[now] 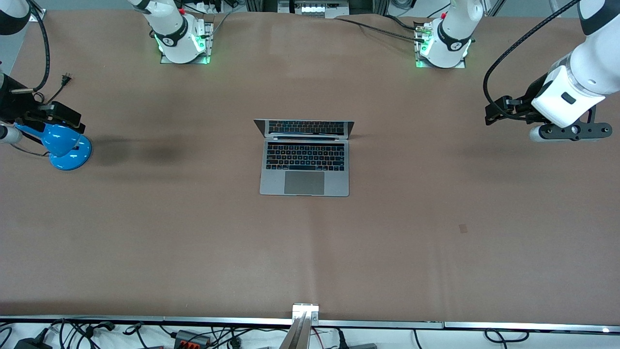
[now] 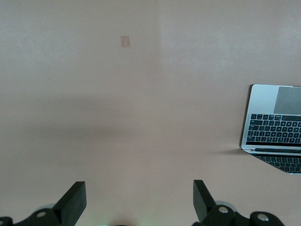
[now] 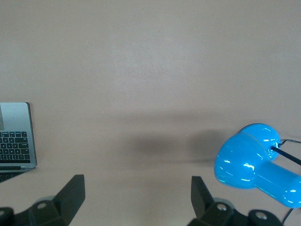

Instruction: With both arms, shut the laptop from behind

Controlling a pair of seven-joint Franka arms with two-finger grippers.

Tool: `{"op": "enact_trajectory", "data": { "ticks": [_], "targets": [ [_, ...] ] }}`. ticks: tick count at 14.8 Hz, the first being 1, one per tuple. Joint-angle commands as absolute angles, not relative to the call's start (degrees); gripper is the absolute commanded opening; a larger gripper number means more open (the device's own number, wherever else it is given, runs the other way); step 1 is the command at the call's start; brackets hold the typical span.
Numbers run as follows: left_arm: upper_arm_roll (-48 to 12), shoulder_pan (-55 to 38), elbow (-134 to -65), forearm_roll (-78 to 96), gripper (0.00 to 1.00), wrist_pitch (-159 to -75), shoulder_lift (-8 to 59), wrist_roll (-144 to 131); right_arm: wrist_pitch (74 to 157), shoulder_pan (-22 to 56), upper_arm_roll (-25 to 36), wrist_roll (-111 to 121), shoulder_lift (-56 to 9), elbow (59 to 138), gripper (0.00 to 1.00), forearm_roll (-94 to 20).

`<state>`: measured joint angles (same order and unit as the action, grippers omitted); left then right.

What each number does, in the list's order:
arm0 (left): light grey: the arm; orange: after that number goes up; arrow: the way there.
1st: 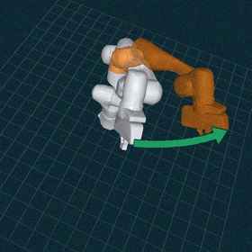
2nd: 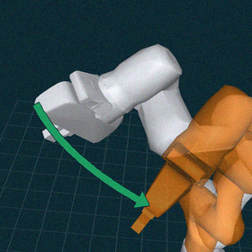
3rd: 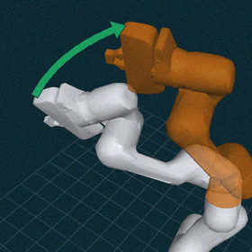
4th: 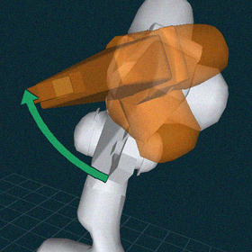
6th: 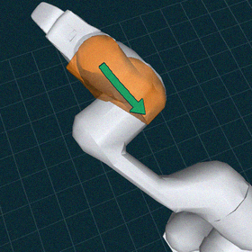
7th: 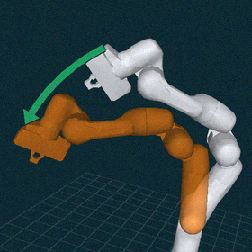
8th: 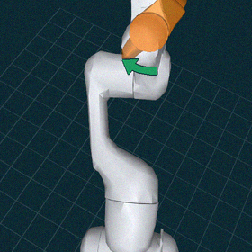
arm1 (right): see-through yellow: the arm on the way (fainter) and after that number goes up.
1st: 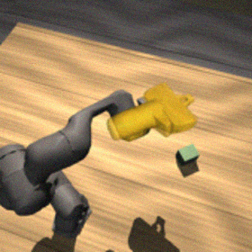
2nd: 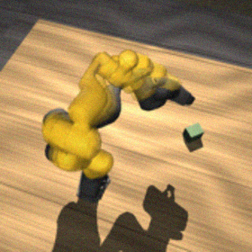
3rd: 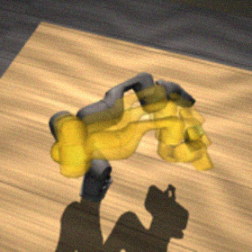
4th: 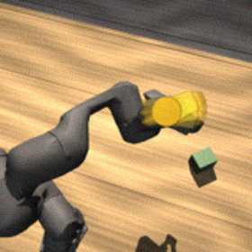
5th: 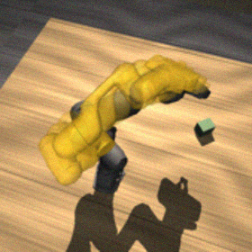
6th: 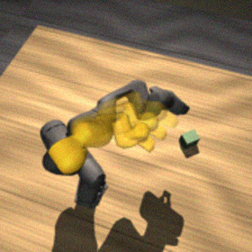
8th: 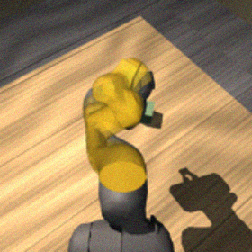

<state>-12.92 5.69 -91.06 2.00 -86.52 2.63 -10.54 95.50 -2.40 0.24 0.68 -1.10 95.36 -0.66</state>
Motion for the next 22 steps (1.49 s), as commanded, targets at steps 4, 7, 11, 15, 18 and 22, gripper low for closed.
{"op": "enact_trajectory", "data": {
  "ticks": [4, 7, 11, 15, 18, 22],
  "targets": [
    [-12.8, 5.5, -89.0, 2.6, 1.0, -85.1, 3.5, -10.1, 95.1, -2.8, -0.1, 1.4, 0.6, 96.9, 1.0, 0.1],
    [-12.7, 5.9, -89.3, 2.7, 1.0, -84.5, 3.3, -10.4, 94.2, -2.8, -0.1, 1.3, 0.6, 96.9, 1.0, 0.1],
    [-12.7, 6.2, -89.0, 2.9, 1.0, -84.8, 3.5, -12.3, 92.0, -2.7, -0.4, 0.7, 0.3, 96.7, 0.12, 0.1],
    [-12.7, 6.4, -90.0, 2.8, 0.0, -82.8, 2.6, -12.1, 90.7, -2.5, -0.5, 0.7, -0.2, 96.6, 0.0, -0.3],
    [-12.7, 6.0, -89.6, 2.6, 0.0, -82.0, 2.8, -11.9, 89.4, -1.2, -0.5, 0.4, -1.2, 96.7, 0.0, -0.7],
    [-14.6, 5.5, -91.3, 4.7, 0.0, -83.7, 3.2, -12.0, 87.0, 2.5, -0.5, 0.3, -3.5, 97.1, 0.0, -0.9]
  ]
}}
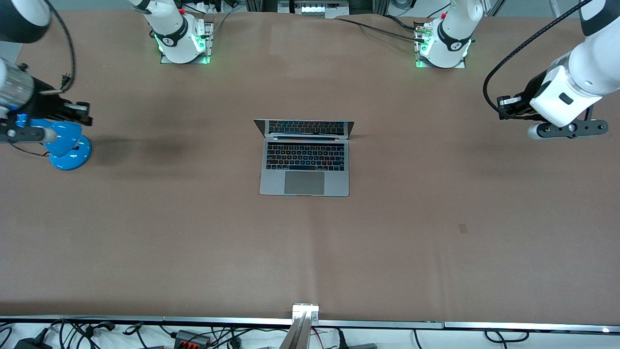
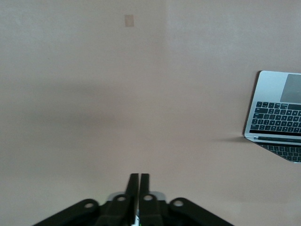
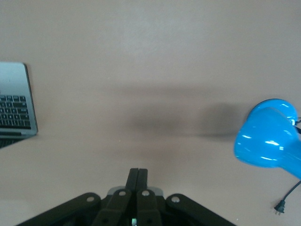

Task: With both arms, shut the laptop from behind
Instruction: 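Move the right gripper and the left gripper toward the laptop screen's back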

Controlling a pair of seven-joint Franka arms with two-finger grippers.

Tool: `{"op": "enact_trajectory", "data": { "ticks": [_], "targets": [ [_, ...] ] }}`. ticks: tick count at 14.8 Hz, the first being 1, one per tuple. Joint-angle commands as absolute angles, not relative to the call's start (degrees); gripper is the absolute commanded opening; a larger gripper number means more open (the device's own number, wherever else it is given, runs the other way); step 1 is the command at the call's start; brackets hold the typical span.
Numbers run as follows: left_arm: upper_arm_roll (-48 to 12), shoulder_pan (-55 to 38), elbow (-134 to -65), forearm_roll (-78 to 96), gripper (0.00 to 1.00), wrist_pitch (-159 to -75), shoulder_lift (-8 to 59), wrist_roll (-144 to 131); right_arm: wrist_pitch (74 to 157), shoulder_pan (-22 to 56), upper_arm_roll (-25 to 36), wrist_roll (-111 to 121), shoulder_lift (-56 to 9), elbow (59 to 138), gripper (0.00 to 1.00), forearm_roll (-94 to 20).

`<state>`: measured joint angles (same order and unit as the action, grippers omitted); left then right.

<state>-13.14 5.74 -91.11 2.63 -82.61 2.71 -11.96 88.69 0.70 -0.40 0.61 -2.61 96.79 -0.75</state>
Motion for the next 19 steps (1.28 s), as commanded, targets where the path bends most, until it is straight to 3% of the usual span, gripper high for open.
{"op": "enact_trajectory", "data": {
  "ticks": [1, 4, 8, 11, 15, 19],
  "targets": [
    [-16.0, 5.5, -93.8, 6.3, 0.0, -85.7, 3.0, -11.9, 86.6, 3.8, -0.5, 0.3, -4.6, 97.1, 0.0, -1.0],
    [-23.4, 5.5, -103.2, 10.7, 0.0, -92.9, 2.6, -13.0, 86.6, 7.2, -0.6, -3.4, -6.5, 98.5, 0.0, -7.0],
    [-31.4, 5.5, -109.4, 15.7, 0.0, -98.4, 3.8, -18.3, 88.8, 12.5, -0.5, -6.0, -6.6, 104.3, 0.0, -16.9],
    [-39.2, 5.6, -115.2, 16.1, 0.0, -108.0, 3.6, -24.5, 92.6, 16.7, -0.5, -6.2, -7.0, 109.3, 0.0, -22.8],
    [-44.5, 5.0, -122.4, 16.3, 0.0, -120.6, 4.7, -27.8, 98.1, 22.6, -0.5, -7.9, -7.1, 114.1, 0.0, -28.8],
    [-45.6, 3.4, -122.4, 15.9, 0.0, -126.4, 9.8, -32.2, 105.4, 28.9, -0.5, -14.6, -10.0, 114.1, 0.0, -28.8]
  ]
}}
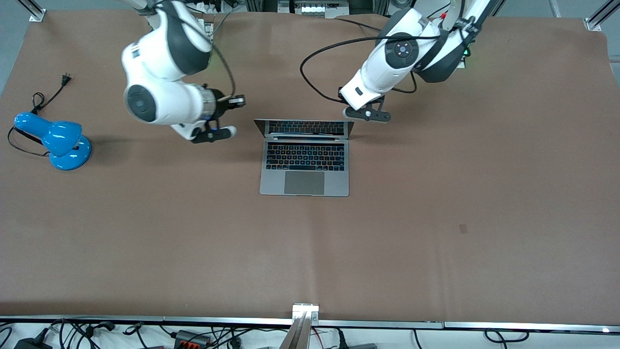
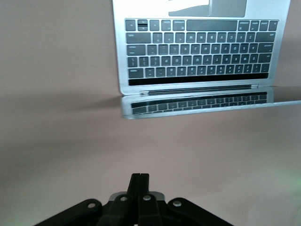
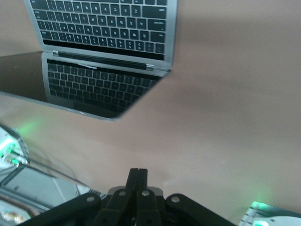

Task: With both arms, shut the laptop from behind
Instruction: 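Move the right gripper and the left gripper toward the laptop screen's back, then lower both grippers onto the back of the open laptop screen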

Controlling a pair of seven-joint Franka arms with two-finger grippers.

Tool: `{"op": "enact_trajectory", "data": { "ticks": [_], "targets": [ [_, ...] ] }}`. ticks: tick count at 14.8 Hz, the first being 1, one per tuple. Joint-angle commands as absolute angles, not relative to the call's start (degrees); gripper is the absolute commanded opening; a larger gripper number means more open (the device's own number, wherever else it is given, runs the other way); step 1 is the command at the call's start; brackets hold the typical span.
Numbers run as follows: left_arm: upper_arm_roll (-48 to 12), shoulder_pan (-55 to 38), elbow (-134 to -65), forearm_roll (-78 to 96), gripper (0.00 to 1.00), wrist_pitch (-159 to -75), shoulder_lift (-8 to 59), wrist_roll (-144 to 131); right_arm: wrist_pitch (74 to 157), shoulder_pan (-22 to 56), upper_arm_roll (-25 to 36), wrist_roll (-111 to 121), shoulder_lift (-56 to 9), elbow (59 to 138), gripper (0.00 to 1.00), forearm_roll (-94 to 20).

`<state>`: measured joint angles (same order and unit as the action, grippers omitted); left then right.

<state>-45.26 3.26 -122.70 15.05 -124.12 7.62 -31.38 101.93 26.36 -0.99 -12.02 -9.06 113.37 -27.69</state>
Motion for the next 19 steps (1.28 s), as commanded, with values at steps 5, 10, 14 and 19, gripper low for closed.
{"op": "enact_trajectory", "data": {
  "ticks": [5, 10, 14, 19],
  "targets": [
    [-45.1, 2.5, -120.9, 15.2, 0.0, -131.0, 14.3, -32.2, 113.1, 32.6, -0.5, -18.0, -14.1, 112.8, 0.0, -28.9],
    [-44.3, 2.8, -116.3, 10.8, 0.0, -131.2, 18.8, -33.0, 115.8, 32.8, -0.4, -22.0, -17.9, 107.5, 0.0, -28.6],
    [-42.5, 2.4, -112.4, 4.1, 0.0, -131.4, 24.3, -34.8, 117.5, 32.0, 0.0, -22.3, -21.4, 103.3, 0.0, -28.0],
    [-41.3, 2.3, -106.0, -1.5, 0.0, -131.8, 32.6, -36.3, 120.8, 31.8, 0.1, -23.0, -27.6, 98.7, 0.0, -24.9]
  ]
}}
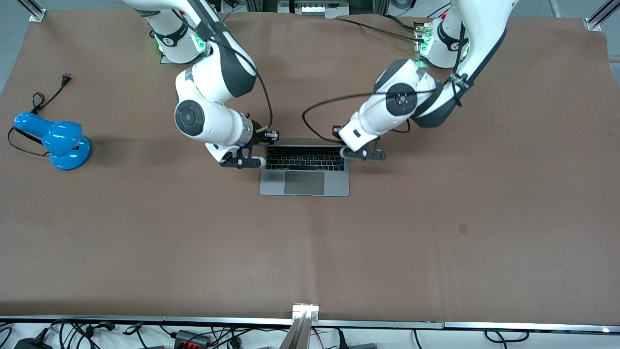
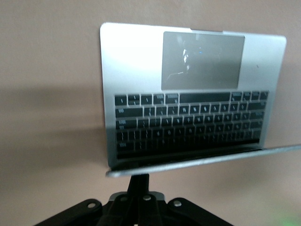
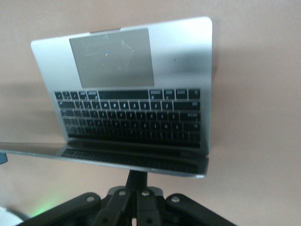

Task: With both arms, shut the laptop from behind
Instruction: 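Lower both grippers onto the back of the open laptop screen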

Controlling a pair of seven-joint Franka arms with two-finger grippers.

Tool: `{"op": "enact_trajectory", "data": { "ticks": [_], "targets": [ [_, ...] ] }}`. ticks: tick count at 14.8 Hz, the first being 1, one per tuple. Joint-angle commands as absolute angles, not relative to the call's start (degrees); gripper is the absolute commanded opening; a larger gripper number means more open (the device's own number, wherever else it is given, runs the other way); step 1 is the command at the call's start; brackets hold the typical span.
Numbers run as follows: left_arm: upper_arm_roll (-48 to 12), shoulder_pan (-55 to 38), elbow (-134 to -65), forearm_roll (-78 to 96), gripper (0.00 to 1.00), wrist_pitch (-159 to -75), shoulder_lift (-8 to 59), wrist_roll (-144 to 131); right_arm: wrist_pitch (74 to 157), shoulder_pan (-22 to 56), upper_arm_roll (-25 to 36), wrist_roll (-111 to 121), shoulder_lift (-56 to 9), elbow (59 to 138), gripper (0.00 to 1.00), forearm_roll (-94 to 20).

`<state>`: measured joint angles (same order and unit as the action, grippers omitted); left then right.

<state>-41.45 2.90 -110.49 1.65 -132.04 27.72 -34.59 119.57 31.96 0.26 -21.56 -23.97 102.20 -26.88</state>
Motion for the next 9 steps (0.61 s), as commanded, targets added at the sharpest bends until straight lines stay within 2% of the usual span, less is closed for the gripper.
{"op": "enact_trajectory", "data": {
  "ticks": [1, 5, 9],
  "targets": [
    [-41.2, 2.2, -104.9, -2.8, 0.0, -131.8, 34.1, -36.9, 121.9, 31.8, 0.2, -23.3, -28.9, 97.9, 0.0, -23.7],
    [-40.4, 1.6, -101.6, -8.6, 0.0, -133.0, 39.2, -39.4, 122.4, 31.8, 1.1, -24.0, -33.6, 94.4, 0.0, -20.7],
    [-39.3, 0.5, -101.2, -11.9, 0.0, -135.2, 41.8, -40.1, 122.8, 31.9, 2.1, -24.0, -37.9, 91.8, 0.0, -19.7]
  ]
}}
